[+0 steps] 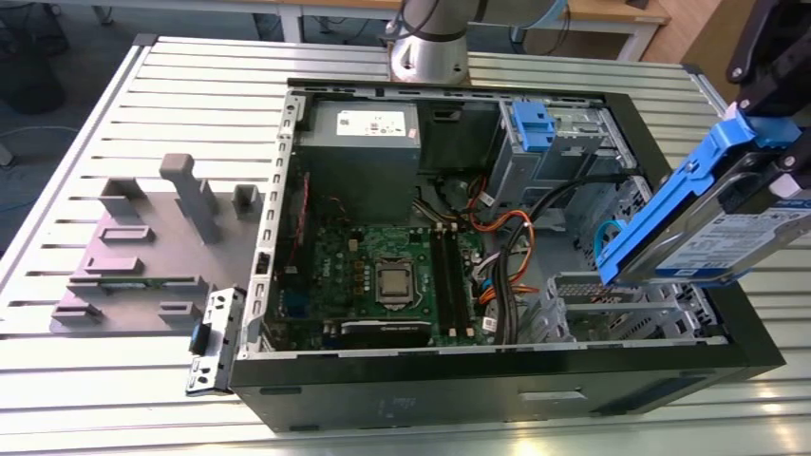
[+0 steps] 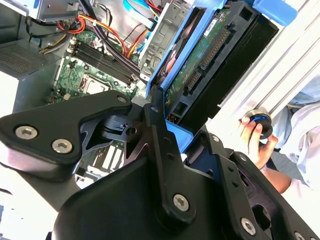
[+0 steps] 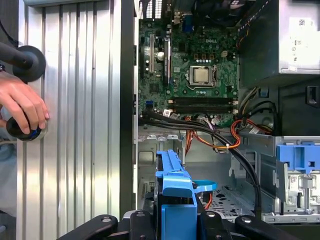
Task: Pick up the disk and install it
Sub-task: 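Insert the disk into the insertion slot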
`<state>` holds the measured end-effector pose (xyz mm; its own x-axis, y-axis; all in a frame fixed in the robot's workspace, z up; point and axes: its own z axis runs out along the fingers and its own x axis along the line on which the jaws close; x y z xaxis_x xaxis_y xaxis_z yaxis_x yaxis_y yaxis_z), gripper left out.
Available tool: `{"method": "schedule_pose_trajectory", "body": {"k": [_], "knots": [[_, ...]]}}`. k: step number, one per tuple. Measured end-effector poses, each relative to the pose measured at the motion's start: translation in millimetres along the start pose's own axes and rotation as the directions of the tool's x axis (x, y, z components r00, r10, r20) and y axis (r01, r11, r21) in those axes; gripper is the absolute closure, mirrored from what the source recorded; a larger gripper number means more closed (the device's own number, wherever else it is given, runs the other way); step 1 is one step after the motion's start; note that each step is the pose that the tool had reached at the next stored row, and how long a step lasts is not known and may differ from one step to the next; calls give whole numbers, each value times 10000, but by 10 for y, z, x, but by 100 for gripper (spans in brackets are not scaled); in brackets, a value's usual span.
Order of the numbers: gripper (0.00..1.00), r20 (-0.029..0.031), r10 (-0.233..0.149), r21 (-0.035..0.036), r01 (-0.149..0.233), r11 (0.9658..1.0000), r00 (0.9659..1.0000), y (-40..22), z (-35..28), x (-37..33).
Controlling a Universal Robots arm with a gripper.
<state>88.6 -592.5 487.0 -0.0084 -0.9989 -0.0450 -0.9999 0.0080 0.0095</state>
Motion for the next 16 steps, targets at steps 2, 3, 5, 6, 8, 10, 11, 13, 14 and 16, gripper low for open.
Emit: {"method": "schedule_pose_trajectory", "body": {"k": [2,3,5,6,8,10,11,13,14,16], "knots": [[63,0,0,0,0,10000,10000,0,11,0],[63,-1,0,0,0,10000,10000,0,16,1],[63,0,0,0,0,10000,10000,0,29,1],[63,0,0,0,0,10000,10000,1,36,2],[63,12,0,1,0,10000,10000,5,48,2],[63,117,0,-1,0,10000,9999,10,56,3],[63,177,-1,-1,1,10000,9998,11,61,3],[63,243,-3,-2,3,10000,9997,14,76,3],[63,248,-3,-2,3,10000,9997,14,84,3],[63,250,-2,-2,2,10000,9997,16,102,4]]}}
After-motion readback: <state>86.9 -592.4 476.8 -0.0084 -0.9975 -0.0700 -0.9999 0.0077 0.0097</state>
